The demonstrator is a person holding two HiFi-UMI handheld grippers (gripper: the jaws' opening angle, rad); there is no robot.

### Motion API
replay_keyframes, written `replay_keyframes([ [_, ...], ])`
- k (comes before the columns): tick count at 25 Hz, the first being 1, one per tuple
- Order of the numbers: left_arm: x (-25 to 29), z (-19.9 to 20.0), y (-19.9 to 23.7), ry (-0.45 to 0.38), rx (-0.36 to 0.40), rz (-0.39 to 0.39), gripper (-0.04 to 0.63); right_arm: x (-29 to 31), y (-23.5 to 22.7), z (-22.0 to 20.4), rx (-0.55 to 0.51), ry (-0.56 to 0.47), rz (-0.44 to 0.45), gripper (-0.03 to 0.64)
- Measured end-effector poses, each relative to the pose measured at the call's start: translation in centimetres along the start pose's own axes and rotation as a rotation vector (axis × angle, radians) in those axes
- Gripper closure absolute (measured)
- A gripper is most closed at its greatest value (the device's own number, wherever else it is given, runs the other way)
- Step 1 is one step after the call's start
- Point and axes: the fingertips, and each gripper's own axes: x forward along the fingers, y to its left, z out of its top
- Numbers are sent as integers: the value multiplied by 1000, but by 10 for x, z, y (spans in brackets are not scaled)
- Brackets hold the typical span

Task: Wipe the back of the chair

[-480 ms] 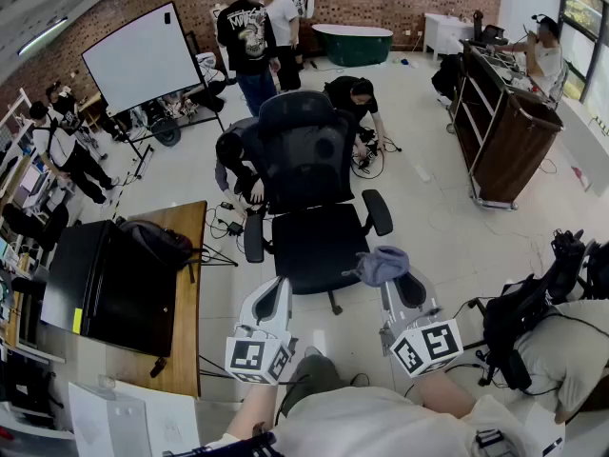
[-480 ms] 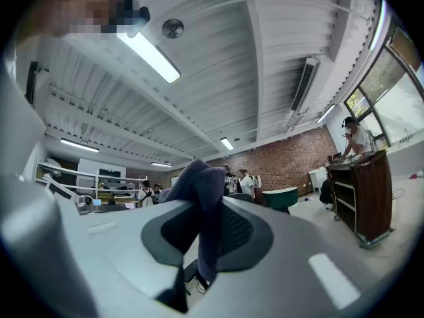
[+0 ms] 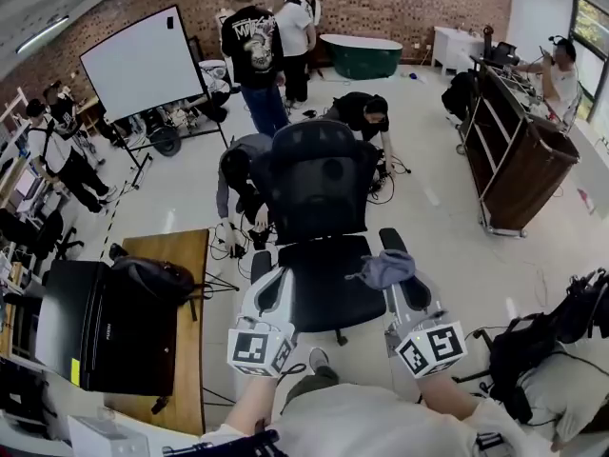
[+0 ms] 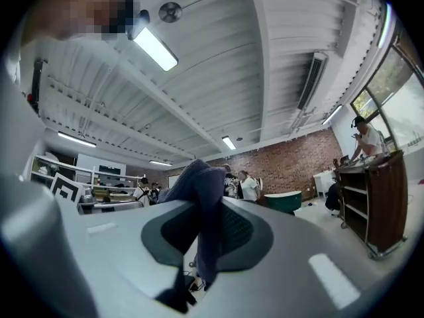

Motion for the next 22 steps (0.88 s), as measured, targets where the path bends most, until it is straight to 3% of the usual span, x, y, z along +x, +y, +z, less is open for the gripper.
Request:
replay_keyframes([
  [7, 62, -19, 74, 18, 4, 30, 543, 95, -23, -18, 9, -7, -4, 565],
  [15, 127, -28, 86, 38, 31, 87, 543, 149, -76, -33, 47, 48, 39, 564],
  [18, 132, -26, 87, 38, 68, 99, 543, 187, -92, -71, 48, 103, 43, 565],
  [22, 144, -30, 84, 72, 78, 145, 543, 284, -128, -155, 39, 196, 44, 565],
])
